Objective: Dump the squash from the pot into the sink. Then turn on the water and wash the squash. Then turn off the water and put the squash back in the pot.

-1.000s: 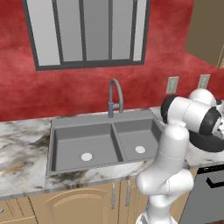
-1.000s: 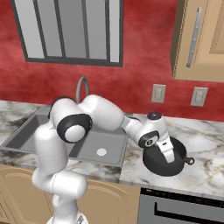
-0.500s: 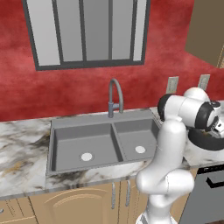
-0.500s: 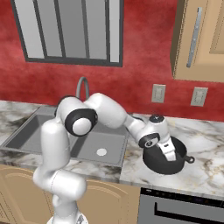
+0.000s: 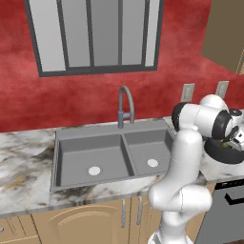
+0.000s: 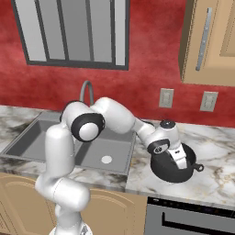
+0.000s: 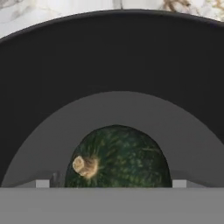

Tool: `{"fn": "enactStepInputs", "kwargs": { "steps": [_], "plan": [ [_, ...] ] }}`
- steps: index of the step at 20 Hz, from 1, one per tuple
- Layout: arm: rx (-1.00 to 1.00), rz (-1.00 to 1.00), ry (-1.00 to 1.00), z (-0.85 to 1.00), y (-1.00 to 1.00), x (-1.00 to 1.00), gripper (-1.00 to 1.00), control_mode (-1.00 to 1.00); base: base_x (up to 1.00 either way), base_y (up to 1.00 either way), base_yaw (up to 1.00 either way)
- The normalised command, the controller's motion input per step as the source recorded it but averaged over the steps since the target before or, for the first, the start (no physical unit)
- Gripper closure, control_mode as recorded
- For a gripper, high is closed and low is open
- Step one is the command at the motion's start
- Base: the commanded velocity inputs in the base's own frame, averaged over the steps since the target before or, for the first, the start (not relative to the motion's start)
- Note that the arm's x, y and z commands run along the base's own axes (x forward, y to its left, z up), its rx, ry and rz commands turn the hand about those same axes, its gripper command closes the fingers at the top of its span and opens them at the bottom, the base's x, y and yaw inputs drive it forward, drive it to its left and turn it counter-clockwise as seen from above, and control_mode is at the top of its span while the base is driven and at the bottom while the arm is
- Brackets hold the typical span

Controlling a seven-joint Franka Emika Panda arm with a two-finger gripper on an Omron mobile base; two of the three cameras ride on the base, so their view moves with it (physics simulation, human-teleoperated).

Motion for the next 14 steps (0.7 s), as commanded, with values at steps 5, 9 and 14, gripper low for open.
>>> {"fn": "enactStepInputs", "kwargs": {
  "steps": [5,9,14],
  "plan": [
    [0.00,0.00,0.00,0.01,0.00,-0.01,-1.00,-1.00,0.00,0.00,0.00],
    [0.00,0.00,0.00,0.14,0.00,-0.09,-1.00,-1.00,0.00,0.00,0.00],
    [0.00,0.00,-0.03,0.40,0.00,-0.10,-1.00,-1.00,0.00,0.00,0.00]
  ]
}}
